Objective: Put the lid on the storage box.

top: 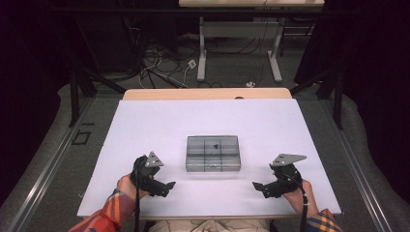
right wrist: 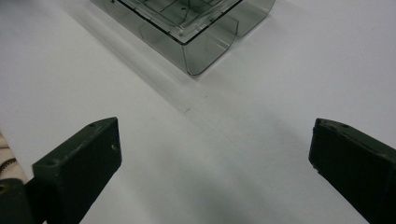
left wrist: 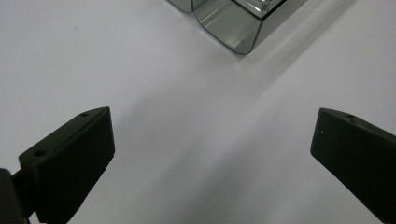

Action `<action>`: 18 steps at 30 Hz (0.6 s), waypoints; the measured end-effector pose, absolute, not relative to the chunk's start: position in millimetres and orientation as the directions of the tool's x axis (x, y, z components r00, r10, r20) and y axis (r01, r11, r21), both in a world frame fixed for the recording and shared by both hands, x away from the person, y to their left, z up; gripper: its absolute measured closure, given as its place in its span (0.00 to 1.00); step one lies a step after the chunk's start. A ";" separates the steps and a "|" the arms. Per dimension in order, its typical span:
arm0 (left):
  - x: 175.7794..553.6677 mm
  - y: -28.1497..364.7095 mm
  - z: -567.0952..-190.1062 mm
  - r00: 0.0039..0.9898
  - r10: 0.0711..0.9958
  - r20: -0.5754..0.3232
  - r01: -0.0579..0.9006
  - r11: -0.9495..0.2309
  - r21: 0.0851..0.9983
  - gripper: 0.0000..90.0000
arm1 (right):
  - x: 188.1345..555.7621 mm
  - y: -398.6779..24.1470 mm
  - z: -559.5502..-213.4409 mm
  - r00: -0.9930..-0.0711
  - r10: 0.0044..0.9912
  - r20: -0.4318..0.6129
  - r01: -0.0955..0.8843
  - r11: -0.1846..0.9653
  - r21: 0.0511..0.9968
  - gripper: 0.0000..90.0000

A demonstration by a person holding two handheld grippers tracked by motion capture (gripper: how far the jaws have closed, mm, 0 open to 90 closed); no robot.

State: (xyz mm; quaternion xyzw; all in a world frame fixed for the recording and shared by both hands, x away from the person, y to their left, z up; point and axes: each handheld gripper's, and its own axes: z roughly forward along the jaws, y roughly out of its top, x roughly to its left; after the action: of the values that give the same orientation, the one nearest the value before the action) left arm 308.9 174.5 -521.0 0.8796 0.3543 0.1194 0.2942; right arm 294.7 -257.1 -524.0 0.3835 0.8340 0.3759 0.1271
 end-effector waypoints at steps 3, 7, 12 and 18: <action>307.3 176.7 -522.7 0.714 0.700 -0.008 0.561 -0.564 0.606 0.00 | 292.6 -258.3 -523.9 -0.667 0.741 0.082 0.550 0.415 0.725 0.02; 305.2 178.1 -525.9 0.712 0.702 -0.012 0.566 -0.564 0.601 0.00 | 290.8 -261.5 -523.8 -0.667 0.742 0.065 0.545 0.427 0.722 0.02; 302.8 180.6 -526.6 0.711 0.703 -0.011 0.567 -0.563 0.601 0.00 | 288.3 -263.0 -525.3 -0.663 0.746 0.067 0.543 0.417 0.729 0.02; 302.9 183.9 -527.3 0.712 0.702 -0.007 0.568 -0.570 0.594 0.00 | 282.4 -265.7 -526.1 -0.654 0.754 0.067 0.557 0.419 0.717 0.02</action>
State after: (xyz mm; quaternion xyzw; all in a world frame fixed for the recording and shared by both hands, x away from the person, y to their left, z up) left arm 302.9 183.9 -527.3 0.8784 0.3614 0.1155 0.2907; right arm 282.4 -265.7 -526.1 0.3939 0.8317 0.3677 0.1337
